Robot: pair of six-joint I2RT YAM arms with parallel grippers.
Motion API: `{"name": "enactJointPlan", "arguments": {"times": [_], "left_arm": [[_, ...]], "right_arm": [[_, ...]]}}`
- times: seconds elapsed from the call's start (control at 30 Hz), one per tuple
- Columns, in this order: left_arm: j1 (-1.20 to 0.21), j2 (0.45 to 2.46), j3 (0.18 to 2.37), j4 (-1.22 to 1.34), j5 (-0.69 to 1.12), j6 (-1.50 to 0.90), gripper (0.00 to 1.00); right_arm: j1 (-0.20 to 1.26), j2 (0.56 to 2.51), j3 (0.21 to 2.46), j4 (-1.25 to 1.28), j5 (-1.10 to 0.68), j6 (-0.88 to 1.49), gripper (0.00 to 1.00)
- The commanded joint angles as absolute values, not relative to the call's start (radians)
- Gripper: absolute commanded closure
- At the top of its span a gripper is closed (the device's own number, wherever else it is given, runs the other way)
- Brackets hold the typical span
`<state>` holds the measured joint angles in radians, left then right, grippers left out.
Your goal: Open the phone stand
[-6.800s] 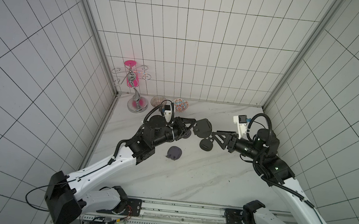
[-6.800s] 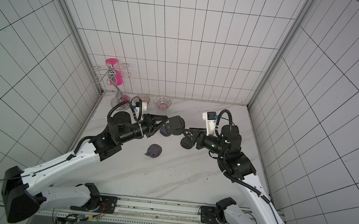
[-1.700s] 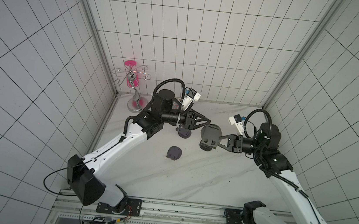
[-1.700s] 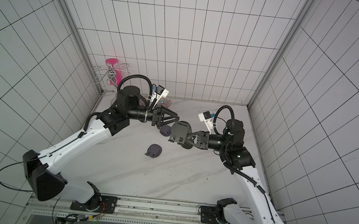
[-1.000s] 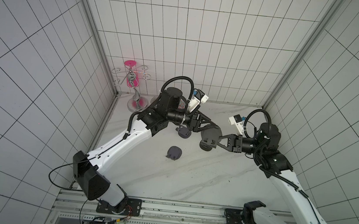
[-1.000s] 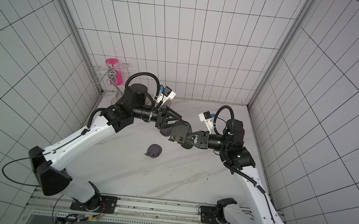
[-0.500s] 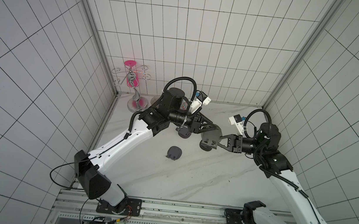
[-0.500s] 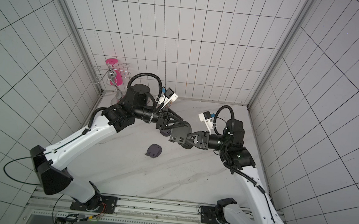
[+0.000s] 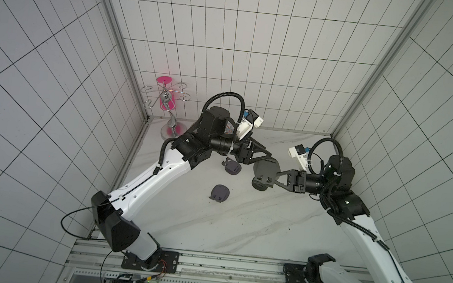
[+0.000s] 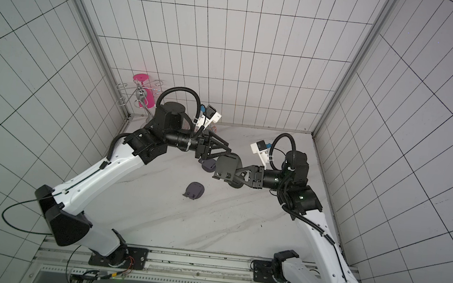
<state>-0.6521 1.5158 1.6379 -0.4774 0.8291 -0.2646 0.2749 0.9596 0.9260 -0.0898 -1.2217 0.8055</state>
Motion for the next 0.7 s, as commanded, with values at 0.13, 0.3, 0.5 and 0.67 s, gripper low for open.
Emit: {"name": "enactJointPlan", "arguments": {"times": [0.13, 0.3, 0.5, 0.67], "left_arm": [[-0.636, 1.477, 1.634, -0.416, 0.917, -0.304, 0.49], [-0.649, 1.482, 1.634, -0.417, 0.981, -0.316, 0.48], [-0.672, 1.513, 1.642, -0.461, 0.958, -0.284, 0.46], [-0.696, 1.538, 1.654, -0.46, 1.008, -0.282, 0.47]], "right_arm": [[0.274, 0.937, 0.962, -0.069, -1.229, 0.806, 1.0], [0.274, 0.942, 0.96, -0.063, -1.229, 0.807, 1.0], [0.276, 0.94, 0.963, -0.057, -1.229, 0.814, 1.0], [0.278, 0.934, 0.96, -0.058, -1.233, 0.813, 1.0]]}}
